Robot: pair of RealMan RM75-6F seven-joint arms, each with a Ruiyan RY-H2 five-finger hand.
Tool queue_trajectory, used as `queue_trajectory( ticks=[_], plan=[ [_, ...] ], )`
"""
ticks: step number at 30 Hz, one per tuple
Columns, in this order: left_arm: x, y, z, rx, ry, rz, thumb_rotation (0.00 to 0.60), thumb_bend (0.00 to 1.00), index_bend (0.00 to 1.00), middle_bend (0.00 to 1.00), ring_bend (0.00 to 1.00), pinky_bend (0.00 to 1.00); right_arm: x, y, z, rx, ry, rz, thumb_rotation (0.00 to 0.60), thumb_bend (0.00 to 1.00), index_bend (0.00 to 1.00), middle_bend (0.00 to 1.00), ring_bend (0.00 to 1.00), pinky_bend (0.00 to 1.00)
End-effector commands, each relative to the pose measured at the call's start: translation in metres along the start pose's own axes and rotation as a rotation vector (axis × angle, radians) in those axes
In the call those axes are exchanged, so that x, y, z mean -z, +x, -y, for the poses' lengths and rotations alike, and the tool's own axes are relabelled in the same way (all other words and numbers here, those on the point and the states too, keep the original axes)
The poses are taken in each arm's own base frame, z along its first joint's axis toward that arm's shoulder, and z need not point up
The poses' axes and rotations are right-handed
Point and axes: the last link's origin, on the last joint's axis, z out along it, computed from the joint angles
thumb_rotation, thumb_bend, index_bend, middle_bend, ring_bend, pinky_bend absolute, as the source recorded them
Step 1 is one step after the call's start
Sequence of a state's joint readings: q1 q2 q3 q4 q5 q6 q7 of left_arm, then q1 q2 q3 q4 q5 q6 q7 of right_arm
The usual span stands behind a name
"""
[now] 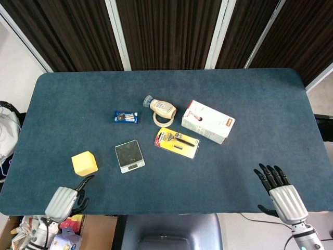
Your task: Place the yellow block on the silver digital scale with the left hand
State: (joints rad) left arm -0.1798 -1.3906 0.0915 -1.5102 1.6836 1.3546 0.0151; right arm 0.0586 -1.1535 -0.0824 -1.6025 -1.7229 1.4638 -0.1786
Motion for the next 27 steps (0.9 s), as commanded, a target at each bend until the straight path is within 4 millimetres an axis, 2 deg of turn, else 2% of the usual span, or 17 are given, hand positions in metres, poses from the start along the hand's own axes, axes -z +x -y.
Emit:
queue_trajectory(
  ticks=[1, 4, 7, 9, 19, 27],
  plan=[
    [-0.040, -0.024, -0.022, 0.009, 0.027, 0.058, 0.600, 0.45, 0.22, 1.00, 1.00, 1.00, -0.001, -0.002, 0.002, 0.000, 0.003, 0.009, 0.600, 0.14, 0.00, 0.00, 0.00, 0.00],
    [-0.052, -0.032, -0.029, 0.012, 0.053, 0.087, 0.600, 0.46, 0.23, 1.00, 1.00, 1.00, -0.004, -0.005, 0.003, 0.008, 0.007, 0.025, 0.600, 0.14, 0.00, 0.00, 0.00, 0.00],
    [-0.060, -0.036, -0.038, -0.002, 0.050, 0.113, 0.600, 0.57, 0.21, 1.00, 1.00, 1.00, -0.006, -0.009, 0.005, 0.022, 0.016, 0.046, 0.600, 0.14, 0.00, 0.00, 0.00, 0.00],
    [-0.065, -0.037, -0.044, -0.006, 0.039, 0.115, 0.600, 0.60, 0.21, 1.00, 1.00, 1.00, -0.007, -0.011, 0.007, 0.021, 0.019, 0.053, 0.600, 0.14, 0.00, 0.00, 0.00, 0.00],
    [-0.087, -0.043, -0.057, -0.020, 0.063, 0.130, 0.600, 0.60, 0.19, 1.00, 1.00, 1.00, -0.009, -0.012, 0.009, 0.023, 0.021, 0.060, 0.600, 0.14, 0.00, 0.00, 0.00, 0.00],
    [-0.096, -0.047, -0.064, -0.041, 0.064, 0.138, 0.600, 0.60, 0.20, 1.00, 1.00, 1.00, -0.010, -0.012, 0.010, 0.021, 0.024, 0.059, 0.600, 0.14, 0.00, 0.00, 0.00, 0.00]
  ],
)
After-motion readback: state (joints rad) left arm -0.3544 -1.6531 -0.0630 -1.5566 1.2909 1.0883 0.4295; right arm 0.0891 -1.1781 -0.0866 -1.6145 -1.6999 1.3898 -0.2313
